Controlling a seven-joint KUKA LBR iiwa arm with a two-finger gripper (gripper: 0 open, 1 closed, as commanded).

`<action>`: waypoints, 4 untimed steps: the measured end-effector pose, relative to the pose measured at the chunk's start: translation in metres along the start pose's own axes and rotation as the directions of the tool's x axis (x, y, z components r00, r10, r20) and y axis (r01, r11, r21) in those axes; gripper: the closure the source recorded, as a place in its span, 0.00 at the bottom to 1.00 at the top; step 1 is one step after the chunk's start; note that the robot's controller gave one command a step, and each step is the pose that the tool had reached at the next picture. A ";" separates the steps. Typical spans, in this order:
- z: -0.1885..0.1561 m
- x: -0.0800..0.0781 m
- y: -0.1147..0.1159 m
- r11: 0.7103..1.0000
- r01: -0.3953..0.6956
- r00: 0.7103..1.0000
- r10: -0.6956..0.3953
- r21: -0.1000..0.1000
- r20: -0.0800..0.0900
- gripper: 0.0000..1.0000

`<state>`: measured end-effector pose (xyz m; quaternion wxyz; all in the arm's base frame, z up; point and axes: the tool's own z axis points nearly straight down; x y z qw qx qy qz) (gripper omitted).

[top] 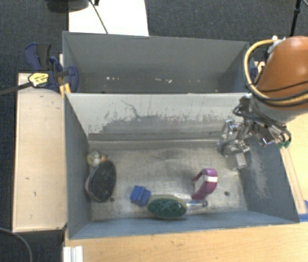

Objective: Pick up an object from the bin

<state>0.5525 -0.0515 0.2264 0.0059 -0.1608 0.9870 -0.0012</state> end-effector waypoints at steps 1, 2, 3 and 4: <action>0.005 0.002 0.001 1.000 -0.001 1.000 0.001 -0.004 -0.008 0.00; 0.119 0.054 0.016 0.948 0.317 0.948 -0.317 -0.006 -0.006 0.00; 0.153 0.047 0.002 0.870 0.493 0.870 -0.493 -0.005 -0.002 0.00; 0.151 0.045 0.002 0.868 0.496 0.868 -0.496 -0.001 0.003 1.00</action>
Offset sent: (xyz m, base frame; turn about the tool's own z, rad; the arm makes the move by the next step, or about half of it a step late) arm 0.0000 0.0000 0.0000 0.0000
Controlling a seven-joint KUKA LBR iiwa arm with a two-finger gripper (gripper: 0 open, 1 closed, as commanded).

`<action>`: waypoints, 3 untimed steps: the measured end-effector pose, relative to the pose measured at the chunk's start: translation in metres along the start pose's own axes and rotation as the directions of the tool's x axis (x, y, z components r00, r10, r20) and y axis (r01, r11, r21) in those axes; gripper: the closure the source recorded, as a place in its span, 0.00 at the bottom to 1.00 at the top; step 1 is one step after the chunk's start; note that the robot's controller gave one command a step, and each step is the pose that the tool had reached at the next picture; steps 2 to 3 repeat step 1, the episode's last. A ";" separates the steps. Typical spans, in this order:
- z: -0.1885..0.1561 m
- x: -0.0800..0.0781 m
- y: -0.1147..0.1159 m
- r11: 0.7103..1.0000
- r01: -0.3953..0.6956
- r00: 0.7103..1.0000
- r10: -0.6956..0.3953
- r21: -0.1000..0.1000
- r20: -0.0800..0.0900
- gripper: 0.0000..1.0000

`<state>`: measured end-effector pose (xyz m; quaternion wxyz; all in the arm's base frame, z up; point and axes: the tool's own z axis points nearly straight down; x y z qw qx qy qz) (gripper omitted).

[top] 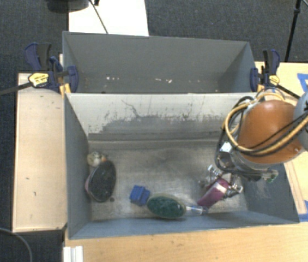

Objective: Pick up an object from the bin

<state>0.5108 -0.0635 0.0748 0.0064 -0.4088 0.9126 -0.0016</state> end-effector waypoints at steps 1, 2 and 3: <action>-0.138 0.006 0.004 1.000 0.009 1.000 -0.009 -0.001 -0.005 1.00; -0.138 0.006 0.004 1.000 0.009 1.000 -0.009 -0.001 -0.005 1.00; -0.138 0.006 0.004 1.000 0.009 1.000 -0.009 -0.001 -0.005 1.00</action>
Offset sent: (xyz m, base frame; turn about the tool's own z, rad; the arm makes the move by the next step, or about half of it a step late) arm -0.0101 -0.0021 0.1340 -0.0131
